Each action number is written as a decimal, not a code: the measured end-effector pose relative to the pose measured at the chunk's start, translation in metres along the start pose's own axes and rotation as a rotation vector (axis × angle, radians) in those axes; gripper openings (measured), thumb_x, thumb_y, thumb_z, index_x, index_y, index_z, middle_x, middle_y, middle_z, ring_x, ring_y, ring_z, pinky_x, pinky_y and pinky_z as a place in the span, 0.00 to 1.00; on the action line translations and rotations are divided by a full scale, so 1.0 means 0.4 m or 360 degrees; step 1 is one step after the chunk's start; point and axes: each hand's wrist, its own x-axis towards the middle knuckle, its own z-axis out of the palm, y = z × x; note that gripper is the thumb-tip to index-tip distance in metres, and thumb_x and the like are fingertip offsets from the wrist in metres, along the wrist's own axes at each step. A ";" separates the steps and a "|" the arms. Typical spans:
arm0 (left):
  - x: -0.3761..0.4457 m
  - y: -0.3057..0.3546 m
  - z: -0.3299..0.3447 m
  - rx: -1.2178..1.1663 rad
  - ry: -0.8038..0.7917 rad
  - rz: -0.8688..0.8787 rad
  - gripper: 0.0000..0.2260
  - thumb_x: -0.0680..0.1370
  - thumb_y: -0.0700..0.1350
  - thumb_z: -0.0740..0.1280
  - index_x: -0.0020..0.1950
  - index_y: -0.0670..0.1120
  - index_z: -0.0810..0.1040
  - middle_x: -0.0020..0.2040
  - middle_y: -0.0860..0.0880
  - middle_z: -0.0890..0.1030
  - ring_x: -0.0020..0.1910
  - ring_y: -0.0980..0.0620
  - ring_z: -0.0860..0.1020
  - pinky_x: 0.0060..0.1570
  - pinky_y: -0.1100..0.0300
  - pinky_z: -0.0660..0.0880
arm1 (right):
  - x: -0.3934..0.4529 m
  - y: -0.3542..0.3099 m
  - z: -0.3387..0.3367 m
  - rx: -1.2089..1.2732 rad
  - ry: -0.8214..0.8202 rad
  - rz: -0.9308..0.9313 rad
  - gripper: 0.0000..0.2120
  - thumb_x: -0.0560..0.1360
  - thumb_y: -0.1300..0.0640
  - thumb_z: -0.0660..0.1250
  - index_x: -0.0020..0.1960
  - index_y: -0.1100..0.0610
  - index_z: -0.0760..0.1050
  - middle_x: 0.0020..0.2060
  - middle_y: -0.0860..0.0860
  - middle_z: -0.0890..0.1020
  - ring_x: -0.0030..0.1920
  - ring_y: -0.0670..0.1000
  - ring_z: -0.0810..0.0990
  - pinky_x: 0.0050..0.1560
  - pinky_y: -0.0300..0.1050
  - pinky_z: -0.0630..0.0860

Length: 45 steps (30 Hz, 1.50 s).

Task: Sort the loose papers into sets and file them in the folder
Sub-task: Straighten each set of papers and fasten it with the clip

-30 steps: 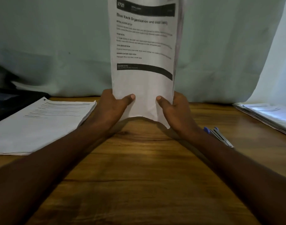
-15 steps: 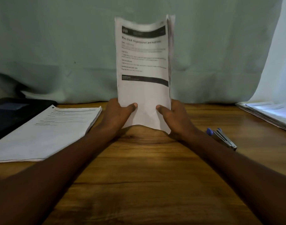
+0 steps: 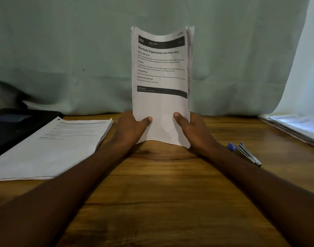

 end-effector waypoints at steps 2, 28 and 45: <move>0.000 0.001 -0.001 -0.0001 0.0008 0.0008 0.25 0.80 0.53 0.70 0.73 0.43 0.71 0.70 0.43 0.76 0.67 0.41 0.75 0.62 0.49 0.74 | -0.004 -0.005 -0.005 0.0020 -0.0014 -0.0027 0.06 0.84 0.44 0.58 0.53 0.44 0.71 0.47 0.41 0.78 0.48 0.45 0.79 0.48 0.40 0.75; -0.015 -0.004 0.003 -0.0456 -0.0078 -0.0034 0.19 0.79 0.53 0.72 0.68 0.51 0.73 0.56 0.52 0.77 0.47 0.57 0.74 0.55 0.53 0.72 | 0.002 -0.008 -0.021 0.0295 -0.0001 0.0090 0.05 0.83 0.48 0.63 0.49 0.41 0.69 0.48 0.41 0.78 0.51 0.46 0.79 0.55 0.48 0.79; 0.035 -0.054 0.008 -0.0227 -0.0014 0.0324 0.11 0.83 0.51 0.67 0.64 0.51 0.73 0.46 0.58 0.77 0.39 0.67 0.77 0.34 0.74 0.72 | 0.032 -0.017 0.035 -0.0180 0.0427 -0.0410 0.14 0.85 0.54 0.61 0.67 0.55 0.77 0.55 0.49 0.84 0.53 0.47 0.83 0.54 0.45 0.82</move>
